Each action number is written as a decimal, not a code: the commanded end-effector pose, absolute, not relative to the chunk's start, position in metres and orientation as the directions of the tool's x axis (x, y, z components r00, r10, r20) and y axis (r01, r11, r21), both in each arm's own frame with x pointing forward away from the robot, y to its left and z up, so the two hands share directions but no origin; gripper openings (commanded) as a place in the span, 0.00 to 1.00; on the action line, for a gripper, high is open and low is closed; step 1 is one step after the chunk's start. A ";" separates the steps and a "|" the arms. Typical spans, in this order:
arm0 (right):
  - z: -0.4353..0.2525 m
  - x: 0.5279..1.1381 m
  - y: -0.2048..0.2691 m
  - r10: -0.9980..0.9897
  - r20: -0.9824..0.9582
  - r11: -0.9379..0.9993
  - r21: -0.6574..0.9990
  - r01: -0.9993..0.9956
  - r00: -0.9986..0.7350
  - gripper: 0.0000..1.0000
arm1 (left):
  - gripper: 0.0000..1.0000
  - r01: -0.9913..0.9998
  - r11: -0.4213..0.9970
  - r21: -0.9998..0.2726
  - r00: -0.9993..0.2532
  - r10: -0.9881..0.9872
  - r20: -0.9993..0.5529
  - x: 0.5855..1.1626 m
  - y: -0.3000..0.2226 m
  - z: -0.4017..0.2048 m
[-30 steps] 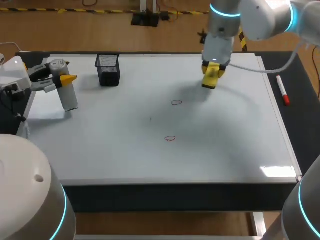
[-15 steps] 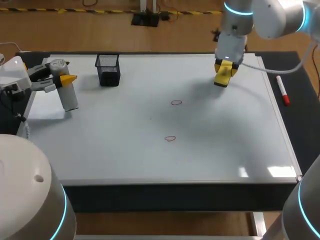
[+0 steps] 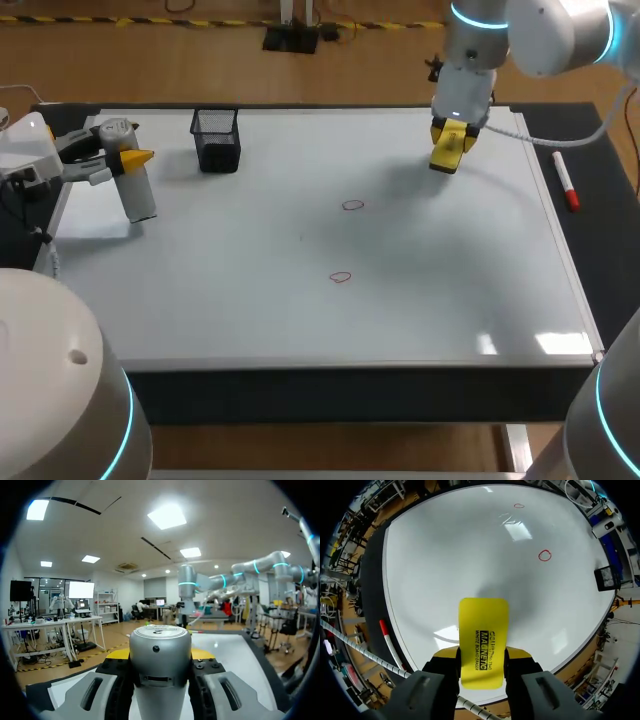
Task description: Pick up the inspection probe, press it on each red-marked spot on the whiteboard one by one, put down the probe, pick up the eraser, and wipe off all the red marks.
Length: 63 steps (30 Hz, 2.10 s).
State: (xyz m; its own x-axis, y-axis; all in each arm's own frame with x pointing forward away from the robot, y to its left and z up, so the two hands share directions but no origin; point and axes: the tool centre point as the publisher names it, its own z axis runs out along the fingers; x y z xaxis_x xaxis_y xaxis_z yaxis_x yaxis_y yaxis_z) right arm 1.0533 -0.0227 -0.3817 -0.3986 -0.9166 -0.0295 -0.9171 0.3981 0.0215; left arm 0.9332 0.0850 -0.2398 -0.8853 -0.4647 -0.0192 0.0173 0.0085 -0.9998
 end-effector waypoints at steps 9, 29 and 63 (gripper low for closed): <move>-0.380 1.053 -0.024 -0.917 -0.027 0.396 0.020 -0.918 -0.397 0.00 | 0.00 0.040 0.013 -0.999 -0.902 -0.429 -0.042 0.934 0.052 -0.227; -0.380 1.053 -0.024 -0.917 -0.027 0.396 0.020 -0.918 -0.397 0.00 | 0.00 -0.043 -0.044 -0.998 -0.929 -0.366 0.056 0.944 -0.060 -0.221; -0.380 1.053 -0.024 -0.917 -0.027 0.396 0.020 -0.918 -0.397 0.00 | 0.00 -0.058 -0.028 -0.998 -0.978 -0.199 0.062 0.966 -0.215 -0.237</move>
